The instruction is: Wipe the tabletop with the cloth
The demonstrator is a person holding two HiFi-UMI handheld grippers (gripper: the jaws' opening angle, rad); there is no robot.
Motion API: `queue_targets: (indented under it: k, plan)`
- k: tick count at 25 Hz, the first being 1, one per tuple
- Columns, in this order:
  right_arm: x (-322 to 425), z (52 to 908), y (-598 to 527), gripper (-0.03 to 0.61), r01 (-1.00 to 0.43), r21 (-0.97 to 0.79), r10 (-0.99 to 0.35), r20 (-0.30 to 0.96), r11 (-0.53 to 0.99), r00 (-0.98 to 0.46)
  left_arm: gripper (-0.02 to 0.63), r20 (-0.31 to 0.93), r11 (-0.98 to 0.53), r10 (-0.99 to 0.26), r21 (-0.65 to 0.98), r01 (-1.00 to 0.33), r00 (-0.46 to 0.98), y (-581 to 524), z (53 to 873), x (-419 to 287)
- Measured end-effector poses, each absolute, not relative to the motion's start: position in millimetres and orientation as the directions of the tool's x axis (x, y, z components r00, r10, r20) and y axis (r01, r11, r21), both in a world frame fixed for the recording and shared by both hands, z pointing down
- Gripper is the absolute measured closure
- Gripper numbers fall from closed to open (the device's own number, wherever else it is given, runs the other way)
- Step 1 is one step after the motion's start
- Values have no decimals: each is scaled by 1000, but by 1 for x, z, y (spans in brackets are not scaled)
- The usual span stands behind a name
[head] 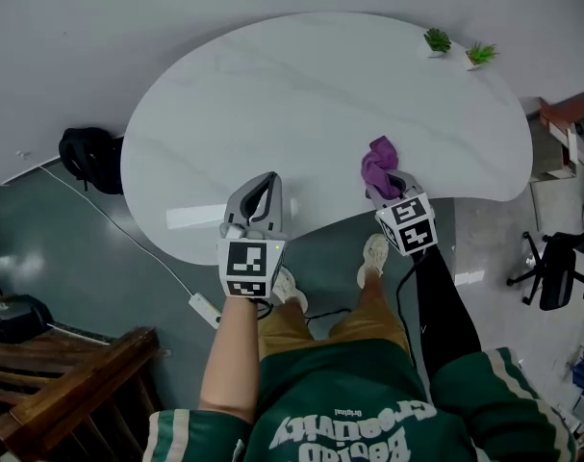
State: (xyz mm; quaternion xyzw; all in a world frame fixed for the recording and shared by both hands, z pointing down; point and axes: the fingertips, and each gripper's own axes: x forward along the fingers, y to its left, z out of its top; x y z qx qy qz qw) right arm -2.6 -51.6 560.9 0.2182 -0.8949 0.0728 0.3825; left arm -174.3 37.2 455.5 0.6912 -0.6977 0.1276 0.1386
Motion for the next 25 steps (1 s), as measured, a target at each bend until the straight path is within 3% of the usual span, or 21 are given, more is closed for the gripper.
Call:
queue_targets:
  k: [16,25]
  plan:
    - [-183,566,86,486,-295,2,-206,721,955,-662,614,407,124,-906,-15,-992,-119,184,462,-321]
    - [-284,568,178,486,-173,-77,-68,711,982,-700,614,421,284,-865,-40,-958,-274,277,452,-390]
